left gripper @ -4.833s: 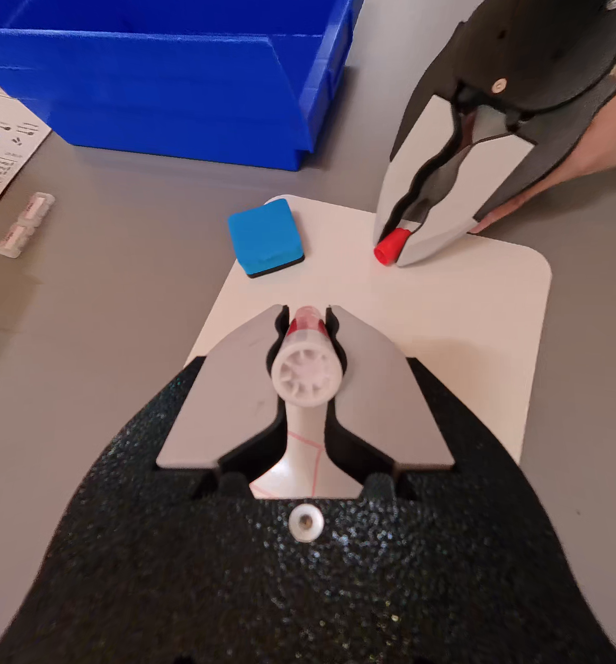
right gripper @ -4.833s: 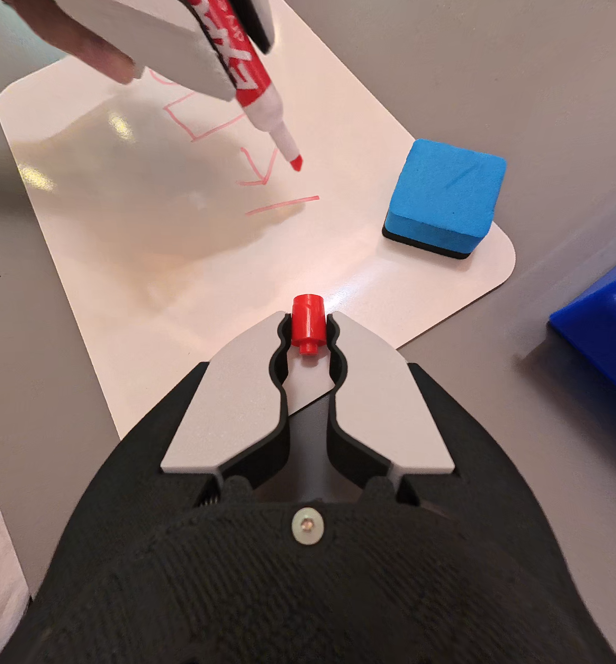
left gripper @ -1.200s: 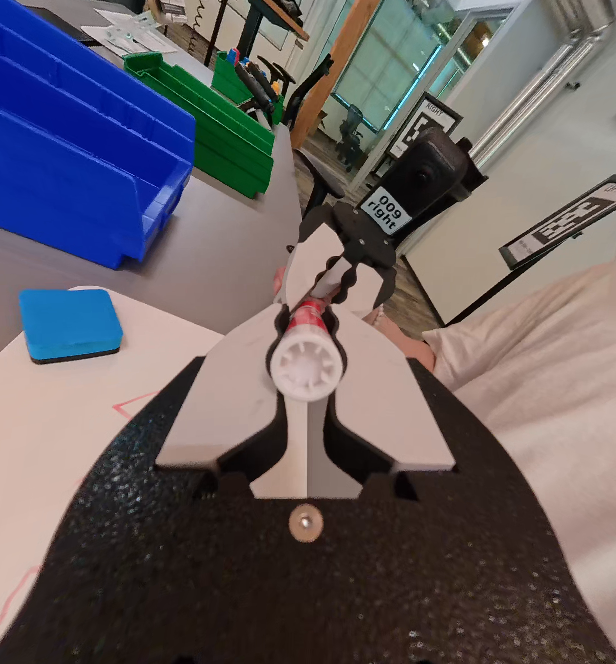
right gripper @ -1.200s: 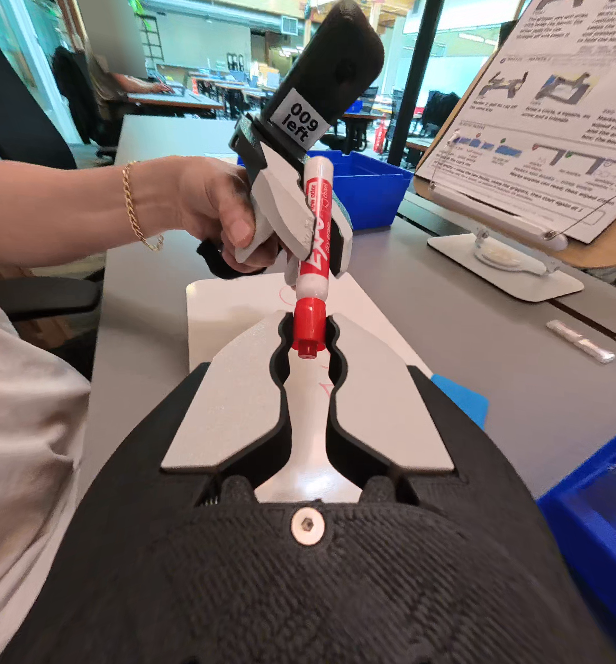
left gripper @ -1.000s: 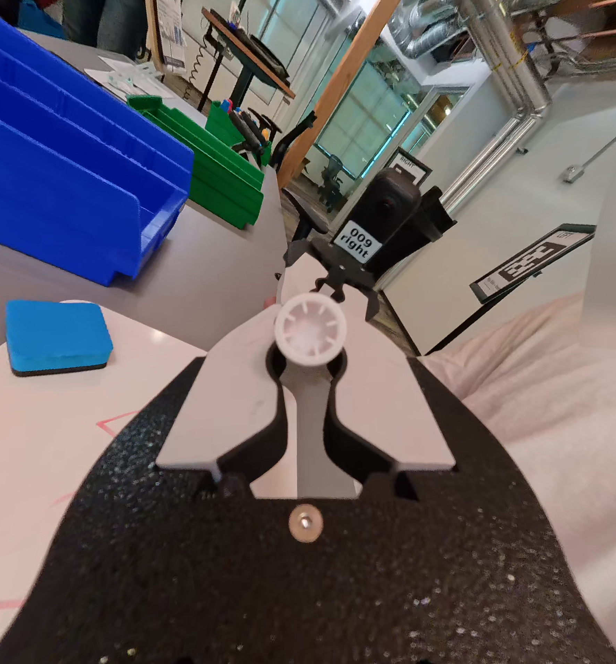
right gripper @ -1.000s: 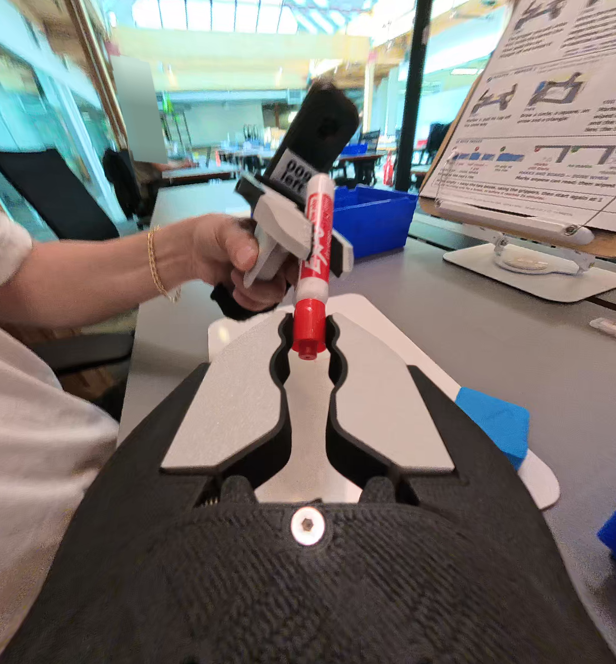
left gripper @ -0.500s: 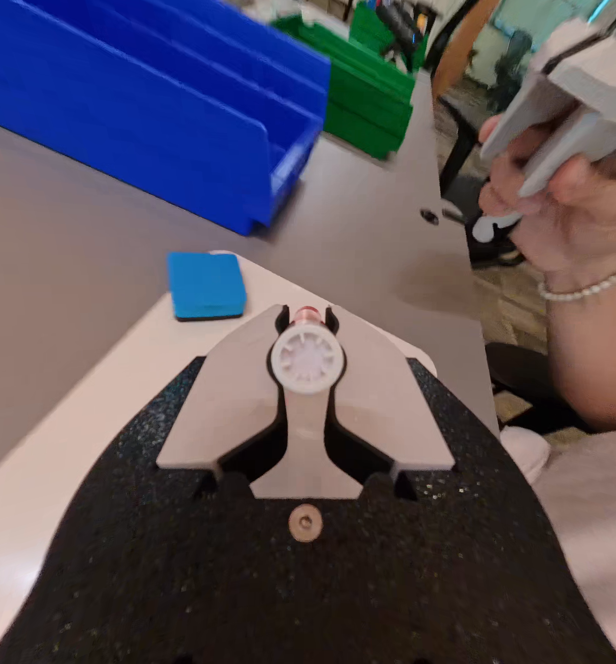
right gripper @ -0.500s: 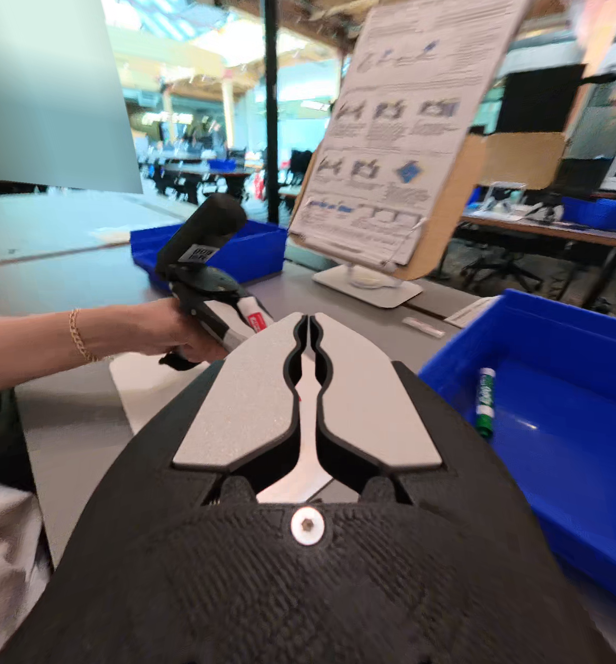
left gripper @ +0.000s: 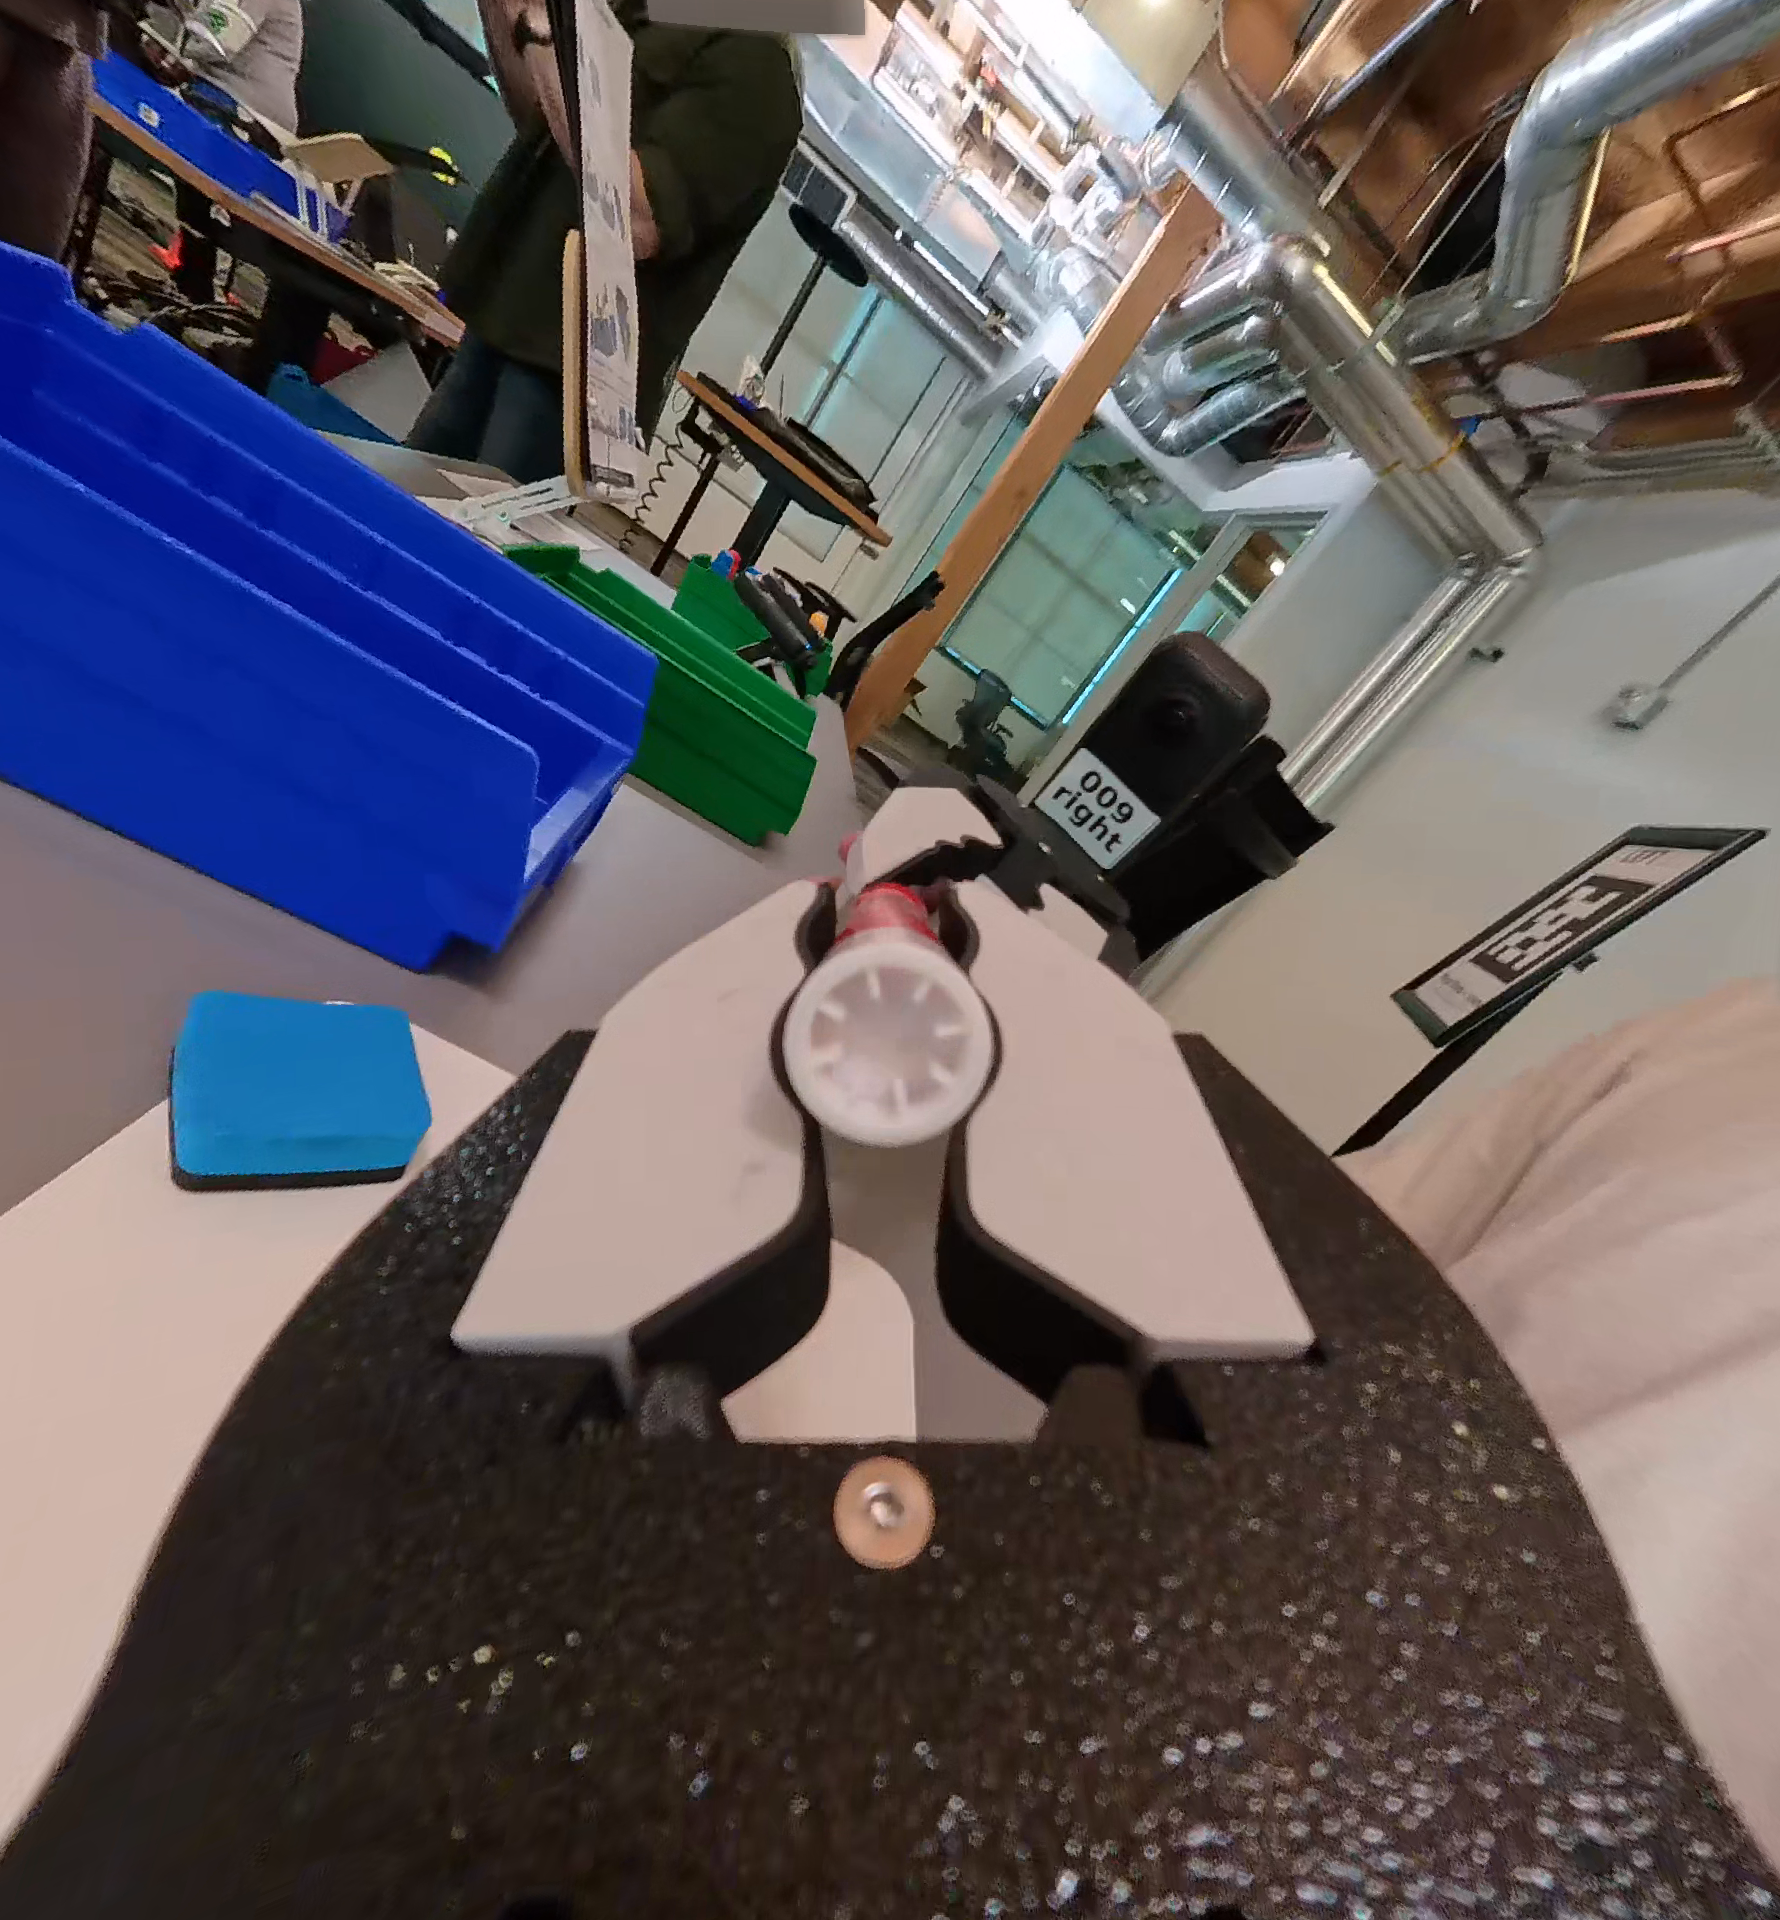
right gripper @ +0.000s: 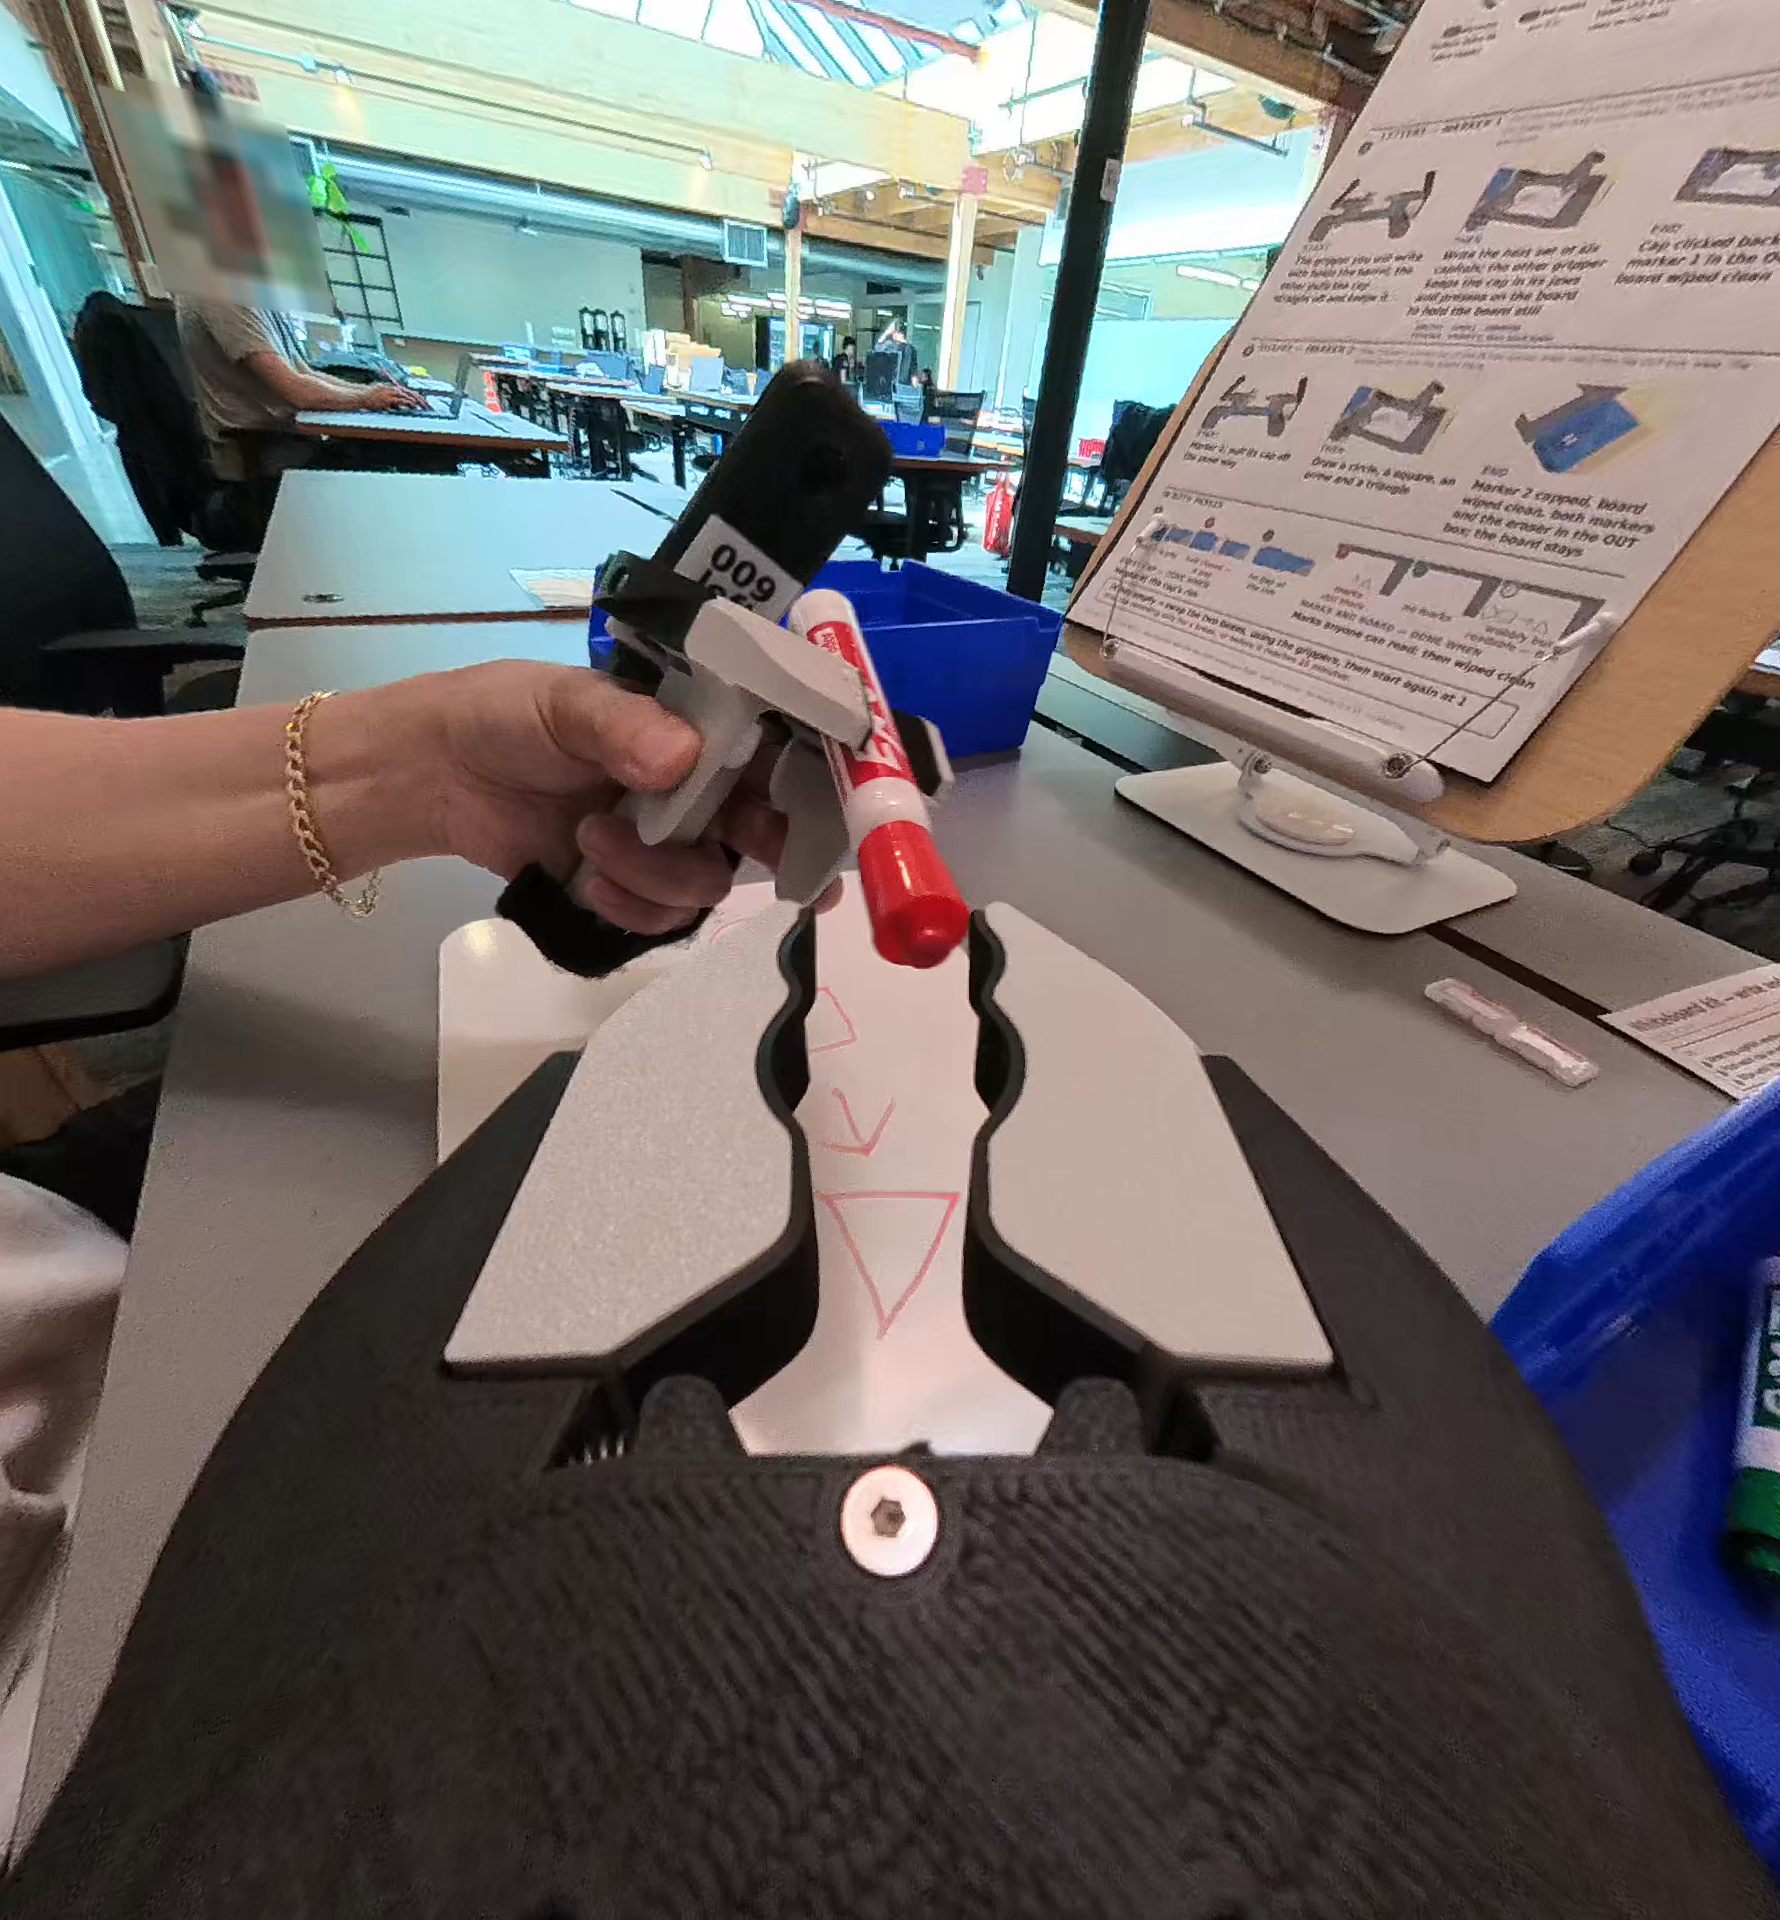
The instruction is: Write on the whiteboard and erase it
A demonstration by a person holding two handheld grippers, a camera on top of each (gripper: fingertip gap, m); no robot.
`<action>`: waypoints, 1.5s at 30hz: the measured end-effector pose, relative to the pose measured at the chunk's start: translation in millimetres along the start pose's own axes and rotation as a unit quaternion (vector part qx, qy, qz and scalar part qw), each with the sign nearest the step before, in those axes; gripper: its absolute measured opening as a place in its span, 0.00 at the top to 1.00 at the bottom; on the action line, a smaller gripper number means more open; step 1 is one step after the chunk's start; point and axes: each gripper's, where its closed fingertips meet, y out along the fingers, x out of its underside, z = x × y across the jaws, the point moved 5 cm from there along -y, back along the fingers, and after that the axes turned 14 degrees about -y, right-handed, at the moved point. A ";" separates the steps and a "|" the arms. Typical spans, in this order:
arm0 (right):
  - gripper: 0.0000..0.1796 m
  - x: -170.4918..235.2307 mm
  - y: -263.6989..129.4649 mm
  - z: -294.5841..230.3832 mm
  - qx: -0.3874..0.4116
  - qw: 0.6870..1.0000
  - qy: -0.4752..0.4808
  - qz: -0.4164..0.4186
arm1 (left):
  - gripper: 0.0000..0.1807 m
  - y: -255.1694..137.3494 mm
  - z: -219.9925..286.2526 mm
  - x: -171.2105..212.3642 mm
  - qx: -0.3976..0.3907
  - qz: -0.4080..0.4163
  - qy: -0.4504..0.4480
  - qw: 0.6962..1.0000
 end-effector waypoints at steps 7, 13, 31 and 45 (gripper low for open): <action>0.89 -1.5 10.2 -2.1 -0.028 0.999 -0.032 -0.010 | 0.90 5.1 8.9 3.0 0.021 -0.013 0.004 1.000; 0.89 -2.8 8.5 1.3 -0.037 0.998 -0.033 -0.023 | 0.90 6.5 6.7 2.5 0.041 -0.011 -0.017 0.999; 0.89 79.1 -83.3 214.9 0.330 0.888 0.138 -0.289 | 0.82 -24.6 7.0 -2.3 -0.091 -0.035 0.098 0.990; 0.78 138.0 -56.9 213.3 0.248 0.852 0.138 -0.439 | 0.82 -95.5 -8.8 28.7 -0.201 -0.081 0.110 0.970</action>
